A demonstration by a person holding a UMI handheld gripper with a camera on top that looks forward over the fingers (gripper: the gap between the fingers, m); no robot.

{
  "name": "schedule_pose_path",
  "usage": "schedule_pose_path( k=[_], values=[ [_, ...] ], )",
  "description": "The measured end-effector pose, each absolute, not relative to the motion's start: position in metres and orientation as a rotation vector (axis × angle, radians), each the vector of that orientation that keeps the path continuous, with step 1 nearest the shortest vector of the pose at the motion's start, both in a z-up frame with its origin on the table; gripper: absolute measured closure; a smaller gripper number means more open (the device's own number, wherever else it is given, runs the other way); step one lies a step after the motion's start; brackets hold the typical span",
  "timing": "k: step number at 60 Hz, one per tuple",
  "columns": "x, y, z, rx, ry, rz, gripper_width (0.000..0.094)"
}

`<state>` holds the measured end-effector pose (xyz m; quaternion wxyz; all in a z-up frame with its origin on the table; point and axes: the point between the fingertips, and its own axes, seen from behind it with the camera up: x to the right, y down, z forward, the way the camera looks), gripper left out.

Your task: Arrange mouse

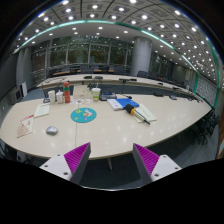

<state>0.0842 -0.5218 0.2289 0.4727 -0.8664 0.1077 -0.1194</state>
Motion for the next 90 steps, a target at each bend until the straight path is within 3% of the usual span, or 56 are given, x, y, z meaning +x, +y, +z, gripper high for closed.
schedule_pose_path(
  k=[20, 46, 58, 77, 84, 90],
  values=[
    [-0.016, -0.498, 0.138, -2.231, 0.118, -0.157, 0.0082],
    [-0.186, -0.304, 0.023, -2.245, -0.089, -0.081, 0.0080],
    [-0.202, -0.233, -0.004, -2.283, -0.078, -0.127, 0.0079],
    [-0.206, -0.160, -0.009, -2.299, -0.093, -0.154, 0.0088],
    [-0.208, -0.141, -0.011, -2.299, -0.087, -0.127, 0.0154],
    [-0.216, -0.132, -0.015, -2.303, -0.091, -0.072, 0.0349]
  ],
)
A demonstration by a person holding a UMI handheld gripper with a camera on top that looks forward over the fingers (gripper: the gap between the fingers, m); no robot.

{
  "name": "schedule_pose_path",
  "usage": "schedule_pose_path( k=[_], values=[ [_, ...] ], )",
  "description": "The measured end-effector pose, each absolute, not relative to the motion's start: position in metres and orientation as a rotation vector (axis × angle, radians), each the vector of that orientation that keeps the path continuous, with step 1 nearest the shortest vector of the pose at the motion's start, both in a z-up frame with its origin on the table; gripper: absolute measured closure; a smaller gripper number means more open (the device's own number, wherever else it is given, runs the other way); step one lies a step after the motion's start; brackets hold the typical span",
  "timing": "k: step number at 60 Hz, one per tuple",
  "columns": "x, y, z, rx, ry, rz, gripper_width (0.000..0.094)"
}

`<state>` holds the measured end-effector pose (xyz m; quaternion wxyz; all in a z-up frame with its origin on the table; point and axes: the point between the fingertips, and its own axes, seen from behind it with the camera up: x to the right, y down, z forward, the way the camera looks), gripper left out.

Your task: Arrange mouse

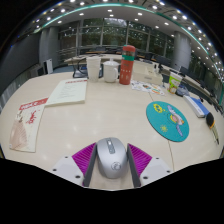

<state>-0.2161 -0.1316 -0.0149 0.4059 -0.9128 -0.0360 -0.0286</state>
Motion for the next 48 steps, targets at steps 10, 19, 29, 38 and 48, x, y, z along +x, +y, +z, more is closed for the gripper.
schedule_pose_path(
  k=[10, 19, 29, 38, 48],
  values=[
    [-0.219, -0.130, -0.016, -2.309, -0.118, -0.057, 0.0463],
    [-0.222, -0.131, -0.016, -2.336, -0.144, -0.023, 0.0552],
    [-0.222, -0.121, 0.029, -2.272, -0.145, 0.002, 0.0570],
    [-0.192, -0.083, 0.117, -2.128, -0.054, 0.048, 0.0571],
    [-0.099, -0.031, 0.168, -2.033, 0.081, 0.029, 0.0572]
  ],
)
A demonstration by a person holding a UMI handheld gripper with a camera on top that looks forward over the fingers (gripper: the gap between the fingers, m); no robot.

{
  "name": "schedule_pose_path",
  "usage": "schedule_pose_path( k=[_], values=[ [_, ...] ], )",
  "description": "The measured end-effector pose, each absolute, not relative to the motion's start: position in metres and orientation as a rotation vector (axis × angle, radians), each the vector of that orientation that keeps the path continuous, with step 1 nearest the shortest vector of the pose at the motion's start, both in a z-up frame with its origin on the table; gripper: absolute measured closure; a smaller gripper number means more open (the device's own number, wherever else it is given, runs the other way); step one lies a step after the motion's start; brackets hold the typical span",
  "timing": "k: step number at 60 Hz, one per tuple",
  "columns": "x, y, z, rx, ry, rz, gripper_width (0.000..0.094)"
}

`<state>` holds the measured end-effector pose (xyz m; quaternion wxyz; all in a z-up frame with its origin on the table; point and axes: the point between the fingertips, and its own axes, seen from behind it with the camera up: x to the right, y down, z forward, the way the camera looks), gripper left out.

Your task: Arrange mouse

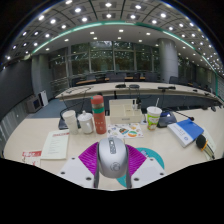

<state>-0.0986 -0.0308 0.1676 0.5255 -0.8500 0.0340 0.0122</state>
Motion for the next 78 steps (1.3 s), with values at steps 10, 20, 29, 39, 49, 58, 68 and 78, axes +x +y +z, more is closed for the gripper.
schedule_pose_path(
  k=[10, 20, 29, 39, 49, 58, 68, 78],
  values=[
    [-0.009, 0.007, 0.102, -2.138, 0.169, -0.025, 0.0571],
    [0.027, 0.013, 0.020, -2.261, 0.170, -0.055, 0.0550],
    [0.023, 0.004, -0.012, -2.319, 0.172, -0.007, 0.0424],
    [0.019, -0.010, 0.010, -2.291, 0.121, -0.035, 0.0068],
    [0.003, -0.053, 0.064, -2.250, 0.084, -0.066, 0.0076],
    [-0.017, -0.121, 0.121, -2.194, 0.094, -0.098, 0.0077],
    [-0.045, -0.214, 0.171, -2.144, 0.092, -0.158, 0.0074],
    [-0.072, -0.290, 0.193, -2.131, 0.087, -0.164, 0.0077]
  ],
)
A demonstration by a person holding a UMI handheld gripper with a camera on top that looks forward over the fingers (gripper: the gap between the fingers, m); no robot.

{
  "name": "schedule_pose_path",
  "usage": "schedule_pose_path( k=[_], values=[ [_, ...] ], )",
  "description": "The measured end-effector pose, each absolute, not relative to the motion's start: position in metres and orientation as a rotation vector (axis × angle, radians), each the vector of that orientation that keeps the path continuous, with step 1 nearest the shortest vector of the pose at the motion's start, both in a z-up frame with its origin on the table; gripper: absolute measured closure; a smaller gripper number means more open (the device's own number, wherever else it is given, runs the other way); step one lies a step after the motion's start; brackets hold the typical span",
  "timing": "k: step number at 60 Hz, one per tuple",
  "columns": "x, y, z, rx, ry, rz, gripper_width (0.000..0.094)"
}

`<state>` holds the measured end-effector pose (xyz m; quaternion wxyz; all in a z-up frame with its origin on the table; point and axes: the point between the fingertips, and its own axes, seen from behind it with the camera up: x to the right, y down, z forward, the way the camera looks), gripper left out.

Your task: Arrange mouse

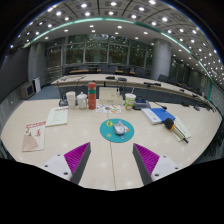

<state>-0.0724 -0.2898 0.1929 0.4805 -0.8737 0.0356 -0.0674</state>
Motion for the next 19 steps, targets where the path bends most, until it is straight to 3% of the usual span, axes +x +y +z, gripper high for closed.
schedule_pose_path(
  k=[19],
  values=[
    [-0.089, -0.336, 0.211, -2.100, 0.060, -0.192, 0.0077]
  ],
)
